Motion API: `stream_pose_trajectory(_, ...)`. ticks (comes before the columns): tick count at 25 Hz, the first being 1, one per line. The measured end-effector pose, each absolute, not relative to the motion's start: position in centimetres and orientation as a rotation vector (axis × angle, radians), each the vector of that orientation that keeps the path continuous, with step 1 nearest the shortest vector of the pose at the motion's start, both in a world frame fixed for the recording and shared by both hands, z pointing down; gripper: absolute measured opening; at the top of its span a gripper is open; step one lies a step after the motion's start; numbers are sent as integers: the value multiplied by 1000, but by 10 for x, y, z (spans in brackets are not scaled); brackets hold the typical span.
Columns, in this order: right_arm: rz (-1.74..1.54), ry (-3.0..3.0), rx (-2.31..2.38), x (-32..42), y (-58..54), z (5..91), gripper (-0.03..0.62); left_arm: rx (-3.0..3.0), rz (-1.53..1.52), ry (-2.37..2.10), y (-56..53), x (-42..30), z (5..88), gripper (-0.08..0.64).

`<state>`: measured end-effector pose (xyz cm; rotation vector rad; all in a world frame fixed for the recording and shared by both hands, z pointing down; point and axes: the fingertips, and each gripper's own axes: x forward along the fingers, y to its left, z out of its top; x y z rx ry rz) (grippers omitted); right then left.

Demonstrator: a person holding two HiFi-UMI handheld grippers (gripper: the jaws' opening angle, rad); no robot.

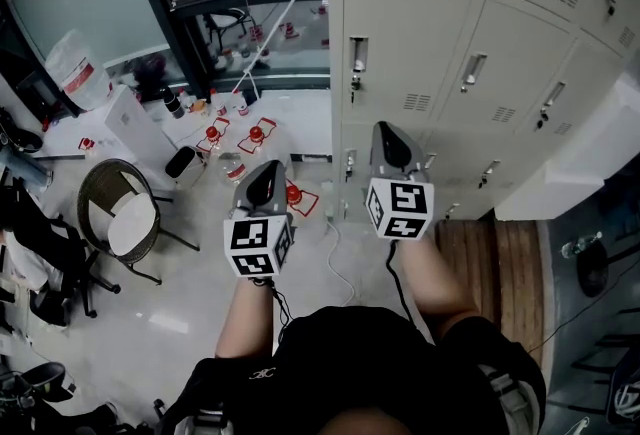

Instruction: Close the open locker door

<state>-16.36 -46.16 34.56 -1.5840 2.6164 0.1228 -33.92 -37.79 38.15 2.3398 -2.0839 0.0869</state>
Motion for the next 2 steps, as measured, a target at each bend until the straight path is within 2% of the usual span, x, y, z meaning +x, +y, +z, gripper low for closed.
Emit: stream_pose_trajectory(2, 125, 2622, -1580, -164, -462, 346, 12, 2341, 85, -2087, -378, -339, 381, 1)
